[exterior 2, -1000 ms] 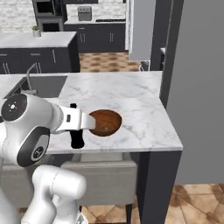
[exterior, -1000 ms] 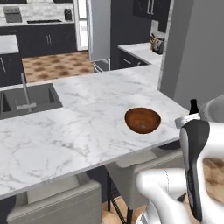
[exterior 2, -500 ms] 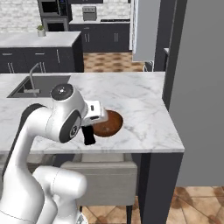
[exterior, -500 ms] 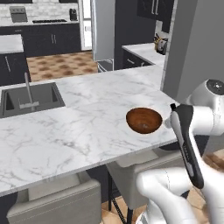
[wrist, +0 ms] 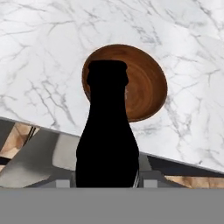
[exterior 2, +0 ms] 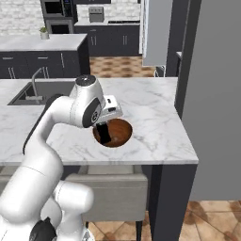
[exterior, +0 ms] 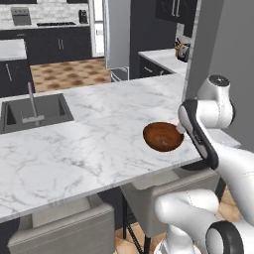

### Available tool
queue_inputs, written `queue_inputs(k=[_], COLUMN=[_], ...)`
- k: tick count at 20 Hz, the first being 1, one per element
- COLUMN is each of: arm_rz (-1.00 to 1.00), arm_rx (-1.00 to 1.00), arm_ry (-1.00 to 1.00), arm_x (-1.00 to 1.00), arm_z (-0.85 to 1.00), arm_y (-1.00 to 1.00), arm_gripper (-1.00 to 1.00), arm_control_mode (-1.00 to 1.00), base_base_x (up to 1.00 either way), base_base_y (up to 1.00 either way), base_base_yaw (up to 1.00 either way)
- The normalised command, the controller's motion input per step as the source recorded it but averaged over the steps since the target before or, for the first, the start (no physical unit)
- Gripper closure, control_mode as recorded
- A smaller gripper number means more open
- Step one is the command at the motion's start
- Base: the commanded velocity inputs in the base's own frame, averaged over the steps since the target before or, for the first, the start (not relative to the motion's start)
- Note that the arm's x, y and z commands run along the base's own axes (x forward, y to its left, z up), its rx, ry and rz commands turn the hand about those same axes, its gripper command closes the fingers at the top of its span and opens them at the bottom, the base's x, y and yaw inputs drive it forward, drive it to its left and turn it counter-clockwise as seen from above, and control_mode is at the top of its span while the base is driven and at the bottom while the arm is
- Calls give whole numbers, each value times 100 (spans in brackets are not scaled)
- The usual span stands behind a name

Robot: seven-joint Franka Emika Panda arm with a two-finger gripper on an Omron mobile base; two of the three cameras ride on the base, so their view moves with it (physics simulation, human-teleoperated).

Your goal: Open the fridge, grab two sodas, and place both sodas inside the bowl with ice on the dining counter.

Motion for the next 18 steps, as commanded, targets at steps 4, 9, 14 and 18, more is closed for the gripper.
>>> queue_inputs(k=[4, 9, 14, 18], arm_rz=[7, 8, 8, 4], arm_rx=[0, 0, 0, -2], arm_ry=[0, 0, 0, 1], arm_x=[59, 55, 55, 32], arm_z=[-15, -22, -22, -24], arm_y=[-4, 0, 0, 0], arm_gripper=[100, 100, 100, 100], arm_control_mode=[-100, -100, -100, -100], base_base_x=[0, 0, 0, 0], base_base_y=[0, 0, 0, 0], base_base_yaw=[0, 0, 0, 0])
